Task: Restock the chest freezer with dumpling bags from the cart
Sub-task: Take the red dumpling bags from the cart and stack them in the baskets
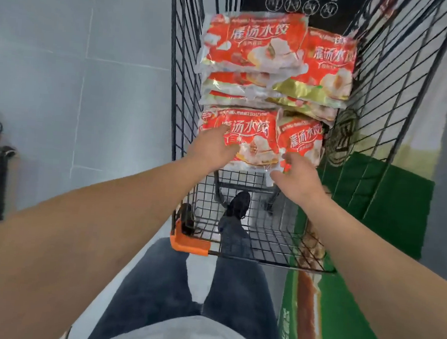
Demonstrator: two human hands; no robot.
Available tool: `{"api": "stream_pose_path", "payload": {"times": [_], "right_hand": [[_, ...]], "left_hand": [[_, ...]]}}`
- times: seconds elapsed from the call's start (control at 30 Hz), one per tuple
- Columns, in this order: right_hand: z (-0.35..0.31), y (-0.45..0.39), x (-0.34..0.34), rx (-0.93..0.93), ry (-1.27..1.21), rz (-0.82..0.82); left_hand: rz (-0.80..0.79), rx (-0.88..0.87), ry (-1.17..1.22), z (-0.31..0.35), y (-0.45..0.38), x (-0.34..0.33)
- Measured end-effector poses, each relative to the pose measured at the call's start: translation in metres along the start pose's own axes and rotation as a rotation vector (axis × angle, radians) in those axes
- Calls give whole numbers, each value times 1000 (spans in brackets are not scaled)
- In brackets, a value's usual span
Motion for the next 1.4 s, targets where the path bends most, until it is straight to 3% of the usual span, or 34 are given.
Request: {"api": "stream_pose_path", "payload": {"times": [0.13, 0.47, 0.7, 0.9, 1.1, 1.27, 1.4], "right_hand": [[-17, -44, -4, 9, -101, -10], [-30, -119, -31, -277, -373, 13], [-9, -123, -30, -258, -307, 6], [15, -123, -9, -308, -276, 156], [52, -132, 1, -367, -272, 144], [61, -136, -12, -453, -545, 51], [63, -122, -11, -417, -610, 19]], "left_hand": [[56, 72, 30, -14, -27, -11], [159, 145, 175, -32, -38, -36], [182, 186, 171, -41, -39, -37], [250, 190, 154, -43, -44, -38], [219, 356, 176, -52, -62, -55], [349, 628, 426, -76, -70, -63], [341, 656, 558, -80, -66, -65]]}}
Point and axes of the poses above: each hand's wrist, its own y-axis away from the middle knuckle, its own x-axis out of the back of the hand, z = x × y, the point moved 5 cm from there along -y, towards the middle knuckle, and after that the axes turned 13 degrees about -x, right-handed, at the moved point
